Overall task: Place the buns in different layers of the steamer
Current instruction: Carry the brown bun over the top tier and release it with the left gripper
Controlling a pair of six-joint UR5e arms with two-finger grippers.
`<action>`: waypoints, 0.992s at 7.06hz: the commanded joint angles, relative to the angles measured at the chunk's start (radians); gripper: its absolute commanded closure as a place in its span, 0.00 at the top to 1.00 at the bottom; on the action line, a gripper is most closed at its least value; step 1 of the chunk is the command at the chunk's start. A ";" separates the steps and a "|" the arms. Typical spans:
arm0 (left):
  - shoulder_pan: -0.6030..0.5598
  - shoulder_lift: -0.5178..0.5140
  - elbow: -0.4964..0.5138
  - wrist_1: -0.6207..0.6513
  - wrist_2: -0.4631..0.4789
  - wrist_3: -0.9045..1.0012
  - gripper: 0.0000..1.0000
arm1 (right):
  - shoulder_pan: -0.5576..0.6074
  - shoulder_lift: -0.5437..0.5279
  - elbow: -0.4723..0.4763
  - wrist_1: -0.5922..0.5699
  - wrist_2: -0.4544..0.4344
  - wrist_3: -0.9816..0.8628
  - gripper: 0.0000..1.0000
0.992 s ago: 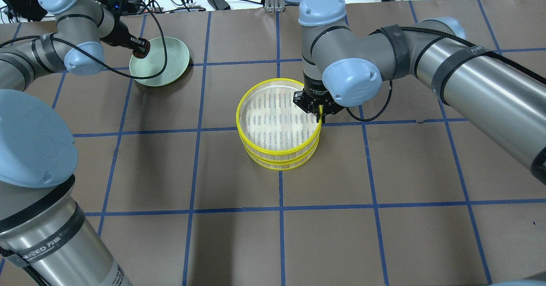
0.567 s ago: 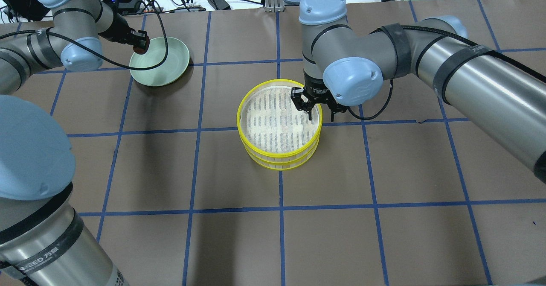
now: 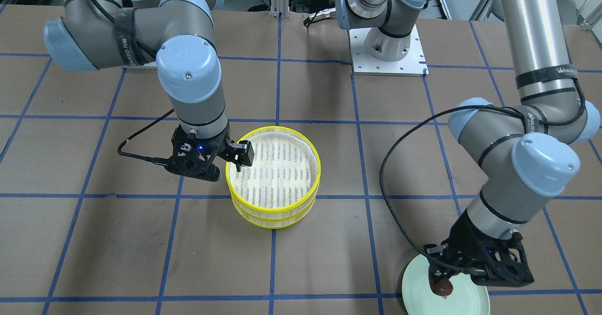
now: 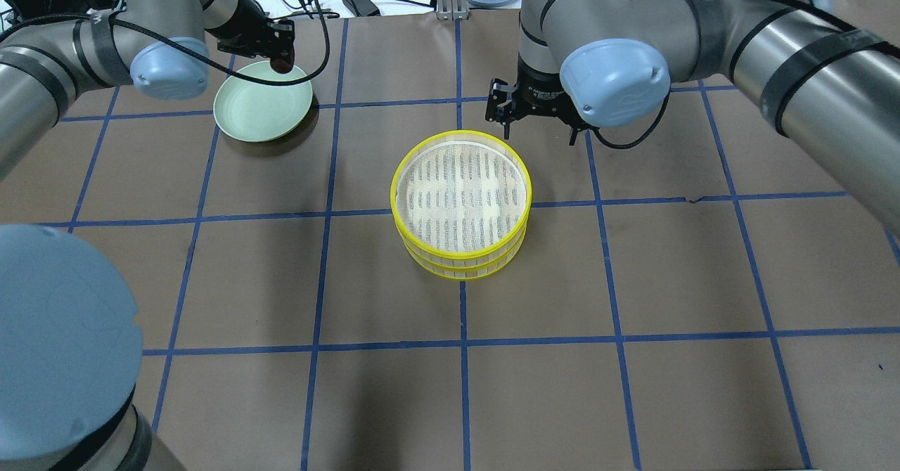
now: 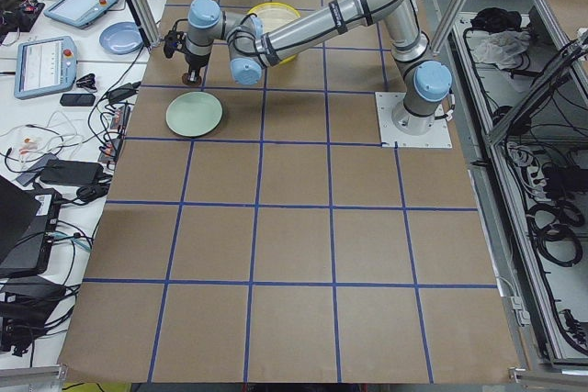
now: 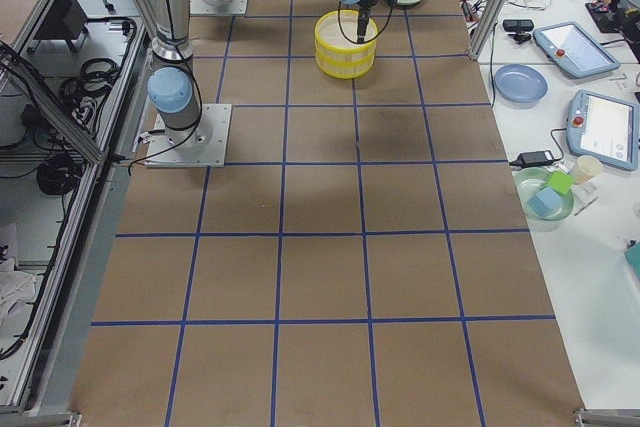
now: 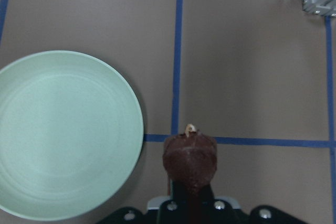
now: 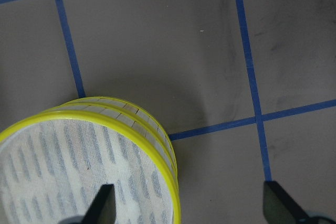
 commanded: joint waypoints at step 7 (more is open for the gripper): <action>-0.350 0.113 -0.112 -0.257 -0.101 -0.484 0.74 | -0.087 -0.221 0.079 0.152 -0.117 -0.144 1.00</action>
